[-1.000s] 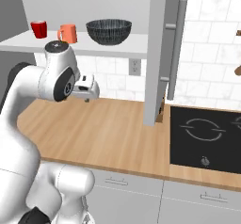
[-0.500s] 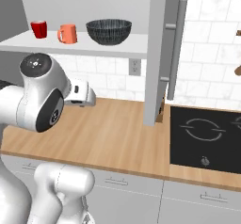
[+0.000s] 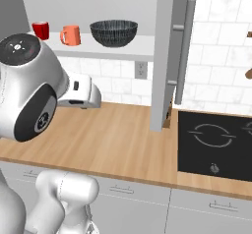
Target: Gather all objects into one cabinet and sort the glasses and bowls to opposite sides.
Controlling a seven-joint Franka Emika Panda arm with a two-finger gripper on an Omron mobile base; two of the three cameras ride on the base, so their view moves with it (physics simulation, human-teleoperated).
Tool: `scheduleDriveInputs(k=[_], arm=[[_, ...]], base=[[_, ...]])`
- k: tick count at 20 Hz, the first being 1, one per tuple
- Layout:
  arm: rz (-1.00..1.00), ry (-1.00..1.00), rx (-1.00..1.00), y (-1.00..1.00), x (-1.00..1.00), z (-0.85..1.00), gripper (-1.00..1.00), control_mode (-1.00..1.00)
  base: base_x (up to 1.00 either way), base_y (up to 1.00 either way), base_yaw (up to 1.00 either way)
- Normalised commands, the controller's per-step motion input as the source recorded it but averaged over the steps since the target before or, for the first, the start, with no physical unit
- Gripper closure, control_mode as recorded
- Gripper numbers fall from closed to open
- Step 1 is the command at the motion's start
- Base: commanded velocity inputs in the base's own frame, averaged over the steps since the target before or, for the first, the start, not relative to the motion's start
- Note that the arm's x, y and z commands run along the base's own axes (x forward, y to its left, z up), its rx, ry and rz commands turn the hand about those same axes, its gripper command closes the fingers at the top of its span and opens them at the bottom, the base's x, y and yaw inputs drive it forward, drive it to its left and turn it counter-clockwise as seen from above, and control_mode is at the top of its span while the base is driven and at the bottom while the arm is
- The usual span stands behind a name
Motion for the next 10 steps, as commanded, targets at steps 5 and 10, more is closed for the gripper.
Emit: scheduleDriveInputs(k=[5, 10], arm=[[0.00, 0.00, -0.01, 0.00, -0.11, 0.00, -1.00, -1.00], [0.00, 0.00, 0.00, 0.08, 0.00, 0.00, -1.00, -1.00]], base=[[0.00, 0.00, 0.00], [0.00, 0.00, 0.00]])
